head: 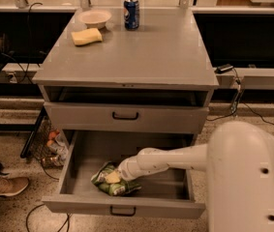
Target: Pick green jalapeno chip bag from middle drawer and place on counter
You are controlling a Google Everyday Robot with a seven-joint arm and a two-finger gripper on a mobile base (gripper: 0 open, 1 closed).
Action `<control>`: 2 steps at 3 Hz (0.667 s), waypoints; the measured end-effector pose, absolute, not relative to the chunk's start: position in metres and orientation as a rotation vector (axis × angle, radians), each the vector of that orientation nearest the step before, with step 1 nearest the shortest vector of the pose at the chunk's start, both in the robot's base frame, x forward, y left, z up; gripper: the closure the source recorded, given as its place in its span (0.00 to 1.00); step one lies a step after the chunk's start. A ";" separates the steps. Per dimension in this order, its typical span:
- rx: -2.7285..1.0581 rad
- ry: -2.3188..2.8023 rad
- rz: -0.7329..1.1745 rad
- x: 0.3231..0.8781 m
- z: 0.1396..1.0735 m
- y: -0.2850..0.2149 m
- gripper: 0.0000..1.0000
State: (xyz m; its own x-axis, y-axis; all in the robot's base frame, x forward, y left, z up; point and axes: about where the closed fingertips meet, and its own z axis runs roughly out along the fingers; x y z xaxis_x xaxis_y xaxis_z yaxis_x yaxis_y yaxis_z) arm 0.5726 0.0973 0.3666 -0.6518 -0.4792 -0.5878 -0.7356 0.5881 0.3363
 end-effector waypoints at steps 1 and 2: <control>-0.978 2.287 0.981 0.560 0.377 0.094 0.89; -0.978 2.114 1.185 0.536 0.422 0.088 1.00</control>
Offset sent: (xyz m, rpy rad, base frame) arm -0.0407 -0.1470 0.1912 0.6757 -0.3172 0.0882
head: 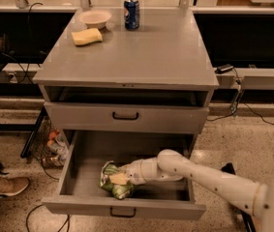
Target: Pick green jalapeno chip bag from middle drawer and place on counter
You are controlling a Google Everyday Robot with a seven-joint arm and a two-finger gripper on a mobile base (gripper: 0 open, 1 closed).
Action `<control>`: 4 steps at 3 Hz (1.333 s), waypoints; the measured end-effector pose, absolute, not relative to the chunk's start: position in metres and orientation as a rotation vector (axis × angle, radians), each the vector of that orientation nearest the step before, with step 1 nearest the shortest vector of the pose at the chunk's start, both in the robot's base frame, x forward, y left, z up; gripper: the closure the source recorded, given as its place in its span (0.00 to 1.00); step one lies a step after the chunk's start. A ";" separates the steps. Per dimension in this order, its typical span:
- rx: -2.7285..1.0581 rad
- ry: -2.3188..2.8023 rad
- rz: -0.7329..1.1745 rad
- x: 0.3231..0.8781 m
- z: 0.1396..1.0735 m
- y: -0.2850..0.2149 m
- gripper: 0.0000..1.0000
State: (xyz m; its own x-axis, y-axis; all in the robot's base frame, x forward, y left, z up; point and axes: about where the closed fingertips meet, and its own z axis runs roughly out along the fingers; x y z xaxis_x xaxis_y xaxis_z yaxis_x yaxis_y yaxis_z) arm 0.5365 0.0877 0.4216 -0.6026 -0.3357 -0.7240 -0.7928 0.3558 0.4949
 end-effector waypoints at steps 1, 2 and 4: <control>-1.016 1.875 1.229 0.520 0.496 0.068 1.00; -1.018 1.695 1.161 0.508 0.562 0.014 1.00; -0.967 1.689 1.101 0.505 0.572 -0.025 1.00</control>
Offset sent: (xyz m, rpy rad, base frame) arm -0.0396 -0.1928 0.2241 0.2859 -0.5228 -0.0923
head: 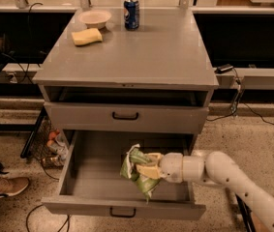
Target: Pick green jalapeno chip bag from middle drawer and place on counter
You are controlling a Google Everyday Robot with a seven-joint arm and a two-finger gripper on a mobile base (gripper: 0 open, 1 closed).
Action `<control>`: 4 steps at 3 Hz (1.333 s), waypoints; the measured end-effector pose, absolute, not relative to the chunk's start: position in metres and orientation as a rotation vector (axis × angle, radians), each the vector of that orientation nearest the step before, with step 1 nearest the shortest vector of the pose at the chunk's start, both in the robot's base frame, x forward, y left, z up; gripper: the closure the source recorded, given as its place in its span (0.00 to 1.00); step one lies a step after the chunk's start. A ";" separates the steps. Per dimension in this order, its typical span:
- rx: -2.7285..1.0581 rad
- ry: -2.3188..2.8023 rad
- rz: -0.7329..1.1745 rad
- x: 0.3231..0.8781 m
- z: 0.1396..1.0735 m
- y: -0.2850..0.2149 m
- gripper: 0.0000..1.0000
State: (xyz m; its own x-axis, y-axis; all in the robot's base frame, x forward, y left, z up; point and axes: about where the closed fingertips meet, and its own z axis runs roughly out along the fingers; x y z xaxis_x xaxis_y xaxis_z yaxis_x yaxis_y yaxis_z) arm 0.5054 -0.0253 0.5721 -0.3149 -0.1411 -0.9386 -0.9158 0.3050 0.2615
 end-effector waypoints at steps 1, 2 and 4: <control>-0.984 1.637 1.074 0.507 0.603 -0.035 1.00; -1.014 1.554 0.943 0.503 0.681 -0.060 1.00; -1.096 1.391 0.648 0.498 0.851 -0.093 1.00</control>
Offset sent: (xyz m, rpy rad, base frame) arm -0.0049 -0.0899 0.2368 -0.0730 -0.4093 -0.1222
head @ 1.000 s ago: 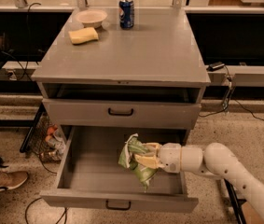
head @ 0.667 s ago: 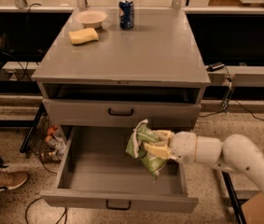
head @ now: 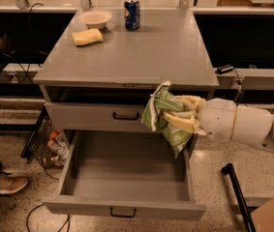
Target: Pick green jalapeno chip bag from middle drawer and place on counter
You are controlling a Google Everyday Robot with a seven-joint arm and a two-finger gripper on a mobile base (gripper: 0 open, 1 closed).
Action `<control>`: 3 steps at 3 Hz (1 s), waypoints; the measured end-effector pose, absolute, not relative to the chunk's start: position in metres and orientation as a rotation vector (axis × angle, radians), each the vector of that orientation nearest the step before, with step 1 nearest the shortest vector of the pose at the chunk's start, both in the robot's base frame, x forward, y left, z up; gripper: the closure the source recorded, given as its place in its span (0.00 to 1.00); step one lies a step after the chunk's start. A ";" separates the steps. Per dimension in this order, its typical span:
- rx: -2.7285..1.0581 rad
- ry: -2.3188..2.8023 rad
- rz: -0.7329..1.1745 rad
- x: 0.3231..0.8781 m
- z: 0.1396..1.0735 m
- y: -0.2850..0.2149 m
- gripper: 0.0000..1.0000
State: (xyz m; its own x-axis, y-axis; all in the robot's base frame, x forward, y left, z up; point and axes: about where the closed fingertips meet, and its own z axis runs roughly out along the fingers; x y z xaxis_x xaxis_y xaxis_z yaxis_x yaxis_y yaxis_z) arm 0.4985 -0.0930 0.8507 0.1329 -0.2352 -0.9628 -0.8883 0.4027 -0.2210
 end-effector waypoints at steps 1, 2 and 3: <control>-1.097 1.391 0.648 0.499 0.851 -0.093 1.00; -1.113 1.360 0.653 0.512 0.864 -0.083 1.00; -1.127 1.288 0.620 0.543 0.904 -0.067 1.00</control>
Offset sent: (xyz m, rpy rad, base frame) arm 0.0323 0.0200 0.0305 0.0154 -0.0497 0.0435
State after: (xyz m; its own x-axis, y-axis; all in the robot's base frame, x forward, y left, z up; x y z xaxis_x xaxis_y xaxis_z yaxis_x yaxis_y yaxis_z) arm 0.5427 -0.0672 0.9039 0.2314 -0.2165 -0.9485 -0.8762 0.3772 -0.2999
